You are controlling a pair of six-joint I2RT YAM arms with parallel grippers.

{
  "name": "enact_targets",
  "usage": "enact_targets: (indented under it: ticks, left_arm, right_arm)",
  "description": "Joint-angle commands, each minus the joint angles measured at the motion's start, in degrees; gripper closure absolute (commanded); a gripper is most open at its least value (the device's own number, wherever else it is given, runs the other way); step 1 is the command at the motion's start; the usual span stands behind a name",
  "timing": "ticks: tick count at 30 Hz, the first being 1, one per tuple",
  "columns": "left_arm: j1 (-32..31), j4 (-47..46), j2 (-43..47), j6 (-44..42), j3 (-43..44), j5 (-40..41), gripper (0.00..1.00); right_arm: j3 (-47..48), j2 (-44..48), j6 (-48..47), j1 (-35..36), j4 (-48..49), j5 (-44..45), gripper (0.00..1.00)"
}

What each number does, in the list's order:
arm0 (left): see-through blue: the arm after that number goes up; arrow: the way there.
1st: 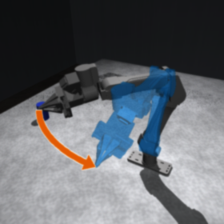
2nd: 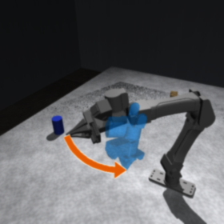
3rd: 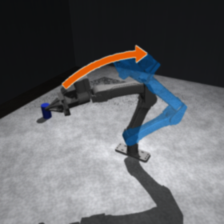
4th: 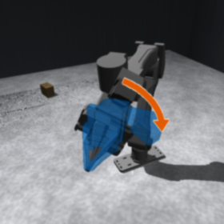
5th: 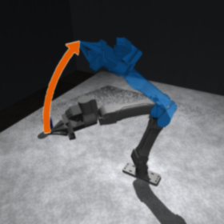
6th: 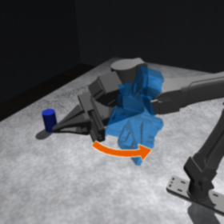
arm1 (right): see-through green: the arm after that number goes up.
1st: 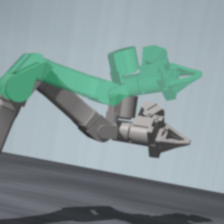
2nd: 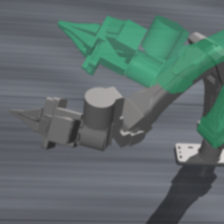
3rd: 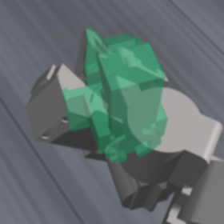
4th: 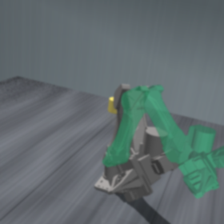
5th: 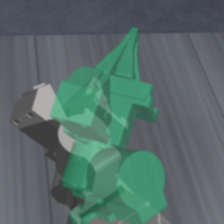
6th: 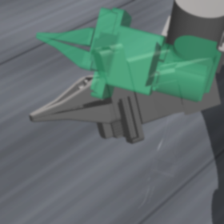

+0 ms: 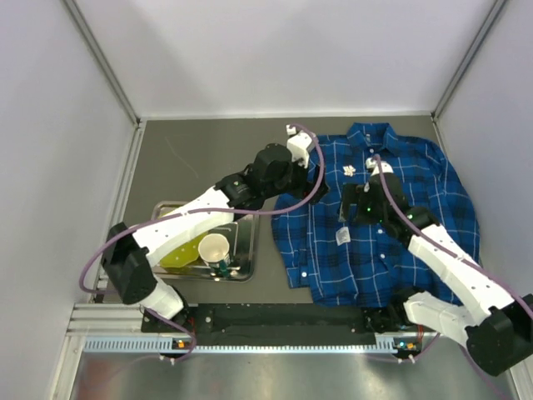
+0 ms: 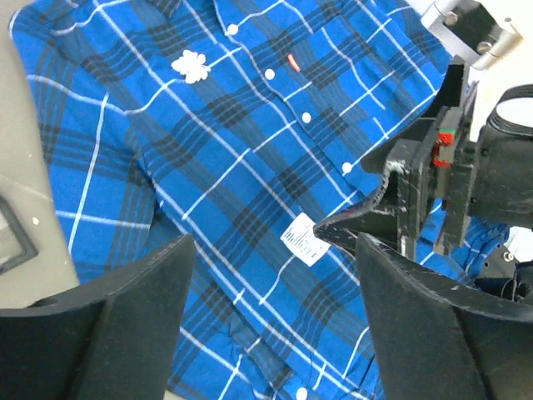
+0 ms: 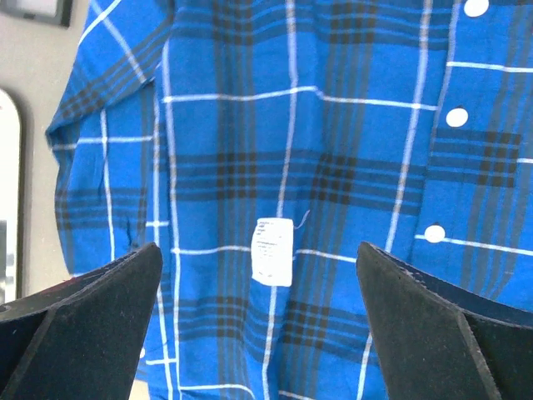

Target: Remove the brooch from the garment

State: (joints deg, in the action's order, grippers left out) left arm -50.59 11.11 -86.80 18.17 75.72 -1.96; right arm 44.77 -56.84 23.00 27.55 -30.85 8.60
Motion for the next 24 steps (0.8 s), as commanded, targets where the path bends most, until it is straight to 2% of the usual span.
enact_targets:
  ticks: [1,4,8,9,11,12,15,19,21,24]
  left_arm:
    - [0.3,-1.6,-4.0,0.9,8.1,-4.2,0.2]
    - [0.3,-4.0,-8.3,2.7,10.1,-5.6,0.23]
    - [0.2,-6.0,-15.8,3.7,14.3,-6.7,0.3]
    - [0.2,-6.1,-17.3,3.4,15.6,-7.0,0.31]
    - [0.1,-6.6,-21.4,2.9,18.6,-5.4,0.37]
    - [0.2,-7.2,-22.6,2.9,19.3,-4.7,0.4]
    - [0.0,-10.7,-27.2,2.7,21.6,-4.2,0.5]
    - [-0.9,-10.8,-34.3,1.6,27.4,-2.0,0.57]
    - [-1.0,-12.0,-36.8,0.5,29.5,-1.0,0.62]
    - [-1.0,-11.6,-40.6,-0.1,33.4,1.4,0.65]
  right_arm:
    - [4.0,-1.2,-0.6,-7.0,3.2,-7.2,0.01]
    - [4.4,-1.5,0.5,-11.7,4.2,-8.4,0.01]
    - [3.4,-3.2,2.3,-20.2,8.0,-18.1,0.01]
    - [2.8,-3.8,2.9,-24.2,8.8,-19.6,0.01]
    - [2.1,-6.2,5.3,-27.3,11.4,-24.0,0.01]
    - [1.8,-7.0,5.8,-31.6,12.2,-25.0,0.01]
    - [1.8,-10.0,8.3,-35.3,15.6,-27.1,0.07]
    - [1.0,-13.2,12.8,-36.8,21.9,-28.7,0.13]
    - [0.7,-16.0,14.1,-36.9,24.9,-29.6,0.2]
    - [1.4,-20.8,15.3,-37.0,29.1,-29.8,0.26]
